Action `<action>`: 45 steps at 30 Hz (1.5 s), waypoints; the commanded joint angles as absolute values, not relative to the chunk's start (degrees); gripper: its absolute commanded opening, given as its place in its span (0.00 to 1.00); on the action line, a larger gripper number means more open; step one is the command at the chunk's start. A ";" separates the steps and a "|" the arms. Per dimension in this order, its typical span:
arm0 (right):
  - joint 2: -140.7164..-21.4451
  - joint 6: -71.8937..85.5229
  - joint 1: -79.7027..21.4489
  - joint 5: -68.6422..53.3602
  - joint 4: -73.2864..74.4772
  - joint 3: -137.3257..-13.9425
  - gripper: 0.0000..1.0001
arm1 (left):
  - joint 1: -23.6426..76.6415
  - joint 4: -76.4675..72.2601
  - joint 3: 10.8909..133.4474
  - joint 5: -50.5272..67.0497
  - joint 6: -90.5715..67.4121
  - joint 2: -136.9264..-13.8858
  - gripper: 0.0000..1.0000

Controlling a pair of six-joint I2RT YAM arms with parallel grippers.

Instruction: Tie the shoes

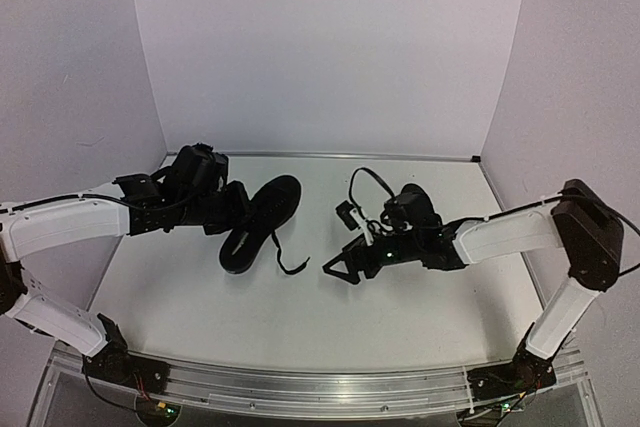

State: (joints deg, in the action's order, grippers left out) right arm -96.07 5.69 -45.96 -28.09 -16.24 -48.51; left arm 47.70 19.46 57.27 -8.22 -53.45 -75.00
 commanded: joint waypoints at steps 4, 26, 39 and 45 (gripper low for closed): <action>-106.45 -2.26 -53.38 -18.24 -23.50 -57.36 0.87 | 47.72 15.47 61.20 -10.94 -53.01 -72.00 0.00; -122.70 -1.41 -59.53 4.50 -33.08 -65.76 0.39 | 47.64 16.34 62.57 -10.50 -52.68 -69.82 0.00; -113.81 -1.40 -59.52 4.70 -38.89 -56.11 0.00 | 47.64 16.48 60.74 -11.49 -54.32 -68.96 0.00; -100.55 3.56 -59.58 7.43 -36.92 -47.34 0.00 | 47.72 14.43 58.52 -9.68 -56.38 -70.56 0.00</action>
